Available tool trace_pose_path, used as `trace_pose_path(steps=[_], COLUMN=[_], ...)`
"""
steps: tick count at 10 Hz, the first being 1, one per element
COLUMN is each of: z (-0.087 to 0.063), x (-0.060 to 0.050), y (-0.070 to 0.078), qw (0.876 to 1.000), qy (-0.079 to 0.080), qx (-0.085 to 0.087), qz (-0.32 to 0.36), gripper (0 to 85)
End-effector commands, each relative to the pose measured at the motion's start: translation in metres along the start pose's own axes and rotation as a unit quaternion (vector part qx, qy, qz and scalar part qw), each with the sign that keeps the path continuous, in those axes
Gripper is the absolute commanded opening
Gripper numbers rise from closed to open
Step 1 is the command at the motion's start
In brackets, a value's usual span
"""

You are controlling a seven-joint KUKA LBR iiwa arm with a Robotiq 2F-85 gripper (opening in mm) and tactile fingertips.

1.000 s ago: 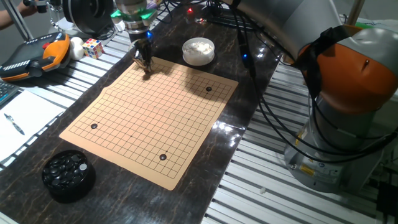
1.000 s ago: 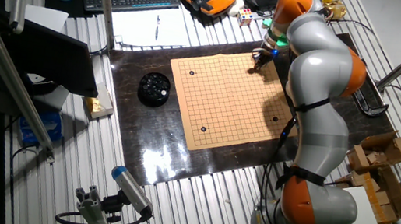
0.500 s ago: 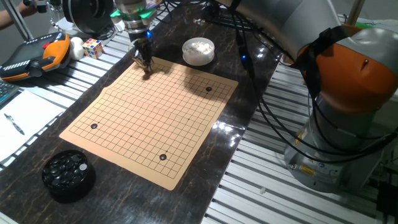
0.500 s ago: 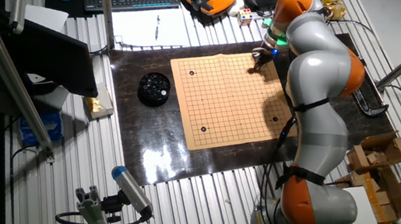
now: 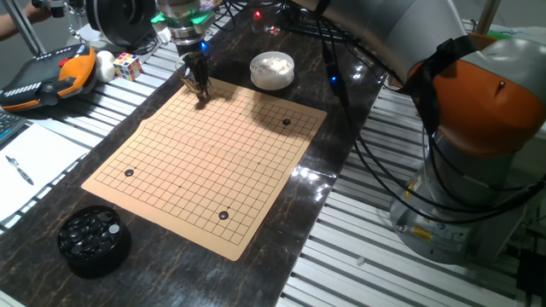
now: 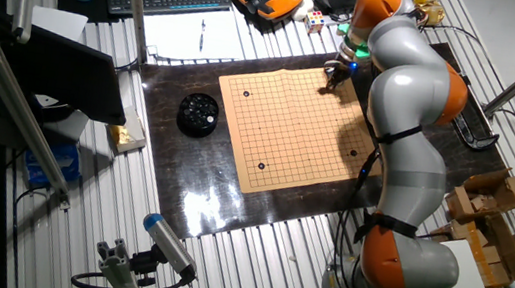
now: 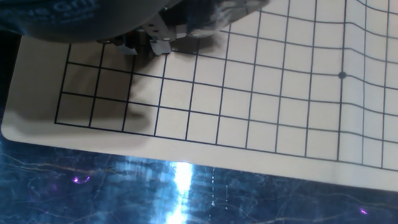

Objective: Play the first move as black on the 3-4 point in the upper right corner of the Go board

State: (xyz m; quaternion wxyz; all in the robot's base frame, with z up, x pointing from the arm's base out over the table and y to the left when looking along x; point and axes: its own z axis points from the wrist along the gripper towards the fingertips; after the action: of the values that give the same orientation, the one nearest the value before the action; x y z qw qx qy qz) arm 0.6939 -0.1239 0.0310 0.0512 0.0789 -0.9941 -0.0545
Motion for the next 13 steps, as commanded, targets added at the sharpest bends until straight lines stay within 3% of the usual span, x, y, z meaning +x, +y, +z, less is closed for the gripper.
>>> trace_pose_path(steps=[1, 10, 13], z=[0.0001, -0.0040, -0.0011], x=[0.0000, 0.0001, -0.0004], y=[0.0001, -0.0064, -0.0049], qw=[1.000, 1.000, 1.000], qy=[0.001, 0.002, 0.001], qx=[-0.001, 0.001, -0.001], qz=[0.001, -0.001, 0.002], gripper=[25.7, 26.3, 23.0])
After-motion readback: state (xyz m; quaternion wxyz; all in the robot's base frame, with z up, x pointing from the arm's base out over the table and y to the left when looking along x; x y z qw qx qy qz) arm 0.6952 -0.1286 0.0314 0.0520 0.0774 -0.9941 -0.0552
